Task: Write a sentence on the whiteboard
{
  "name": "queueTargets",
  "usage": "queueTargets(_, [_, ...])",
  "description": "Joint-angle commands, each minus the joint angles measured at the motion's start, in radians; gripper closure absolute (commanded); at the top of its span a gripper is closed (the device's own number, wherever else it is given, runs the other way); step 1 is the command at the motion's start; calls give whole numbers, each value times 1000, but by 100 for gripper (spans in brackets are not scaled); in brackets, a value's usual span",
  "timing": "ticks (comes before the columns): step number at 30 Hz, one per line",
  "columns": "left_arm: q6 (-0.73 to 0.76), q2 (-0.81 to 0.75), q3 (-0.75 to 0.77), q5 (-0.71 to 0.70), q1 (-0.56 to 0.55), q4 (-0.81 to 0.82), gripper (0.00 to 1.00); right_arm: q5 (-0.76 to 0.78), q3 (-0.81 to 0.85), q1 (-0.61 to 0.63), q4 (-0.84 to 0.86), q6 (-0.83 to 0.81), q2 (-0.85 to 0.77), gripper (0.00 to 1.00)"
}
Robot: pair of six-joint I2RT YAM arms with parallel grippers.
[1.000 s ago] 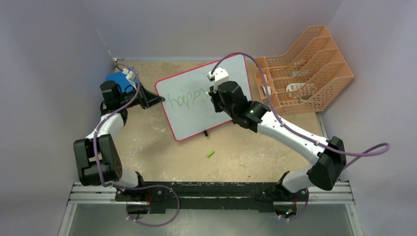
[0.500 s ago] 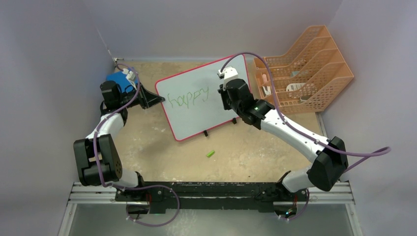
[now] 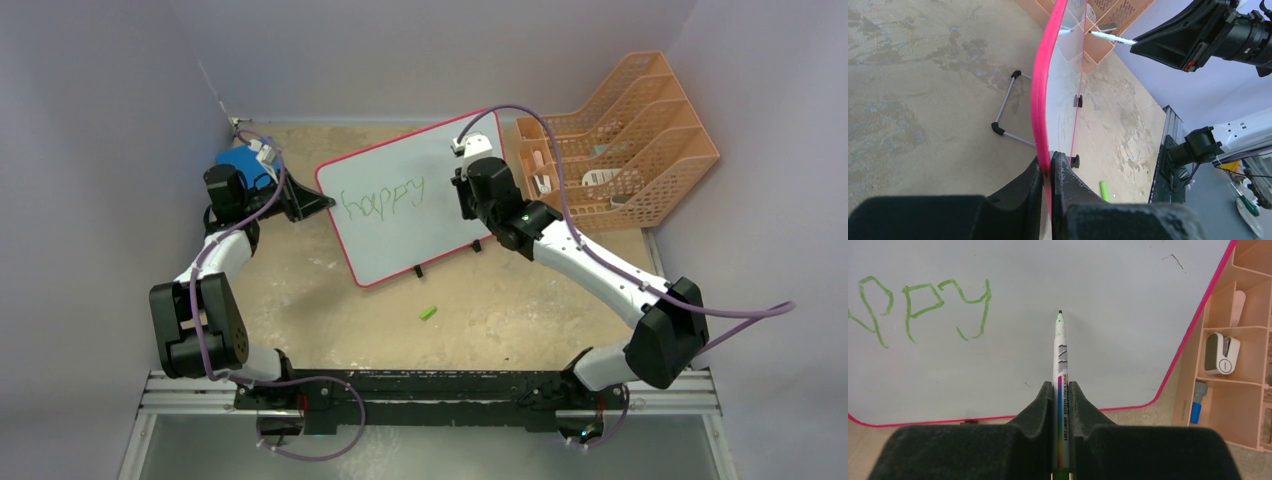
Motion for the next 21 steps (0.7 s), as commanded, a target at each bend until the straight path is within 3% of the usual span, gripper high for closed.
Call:
queueTargets(1, [45, -21, 26, -11, -15, 1, 100, -1, 2, -9, 64, -14, -35, 100])
queueTargets(21, [48, -19, 26, -14, -15, -4, 100, -33, 32, -16, 78, -14, 1, 100])
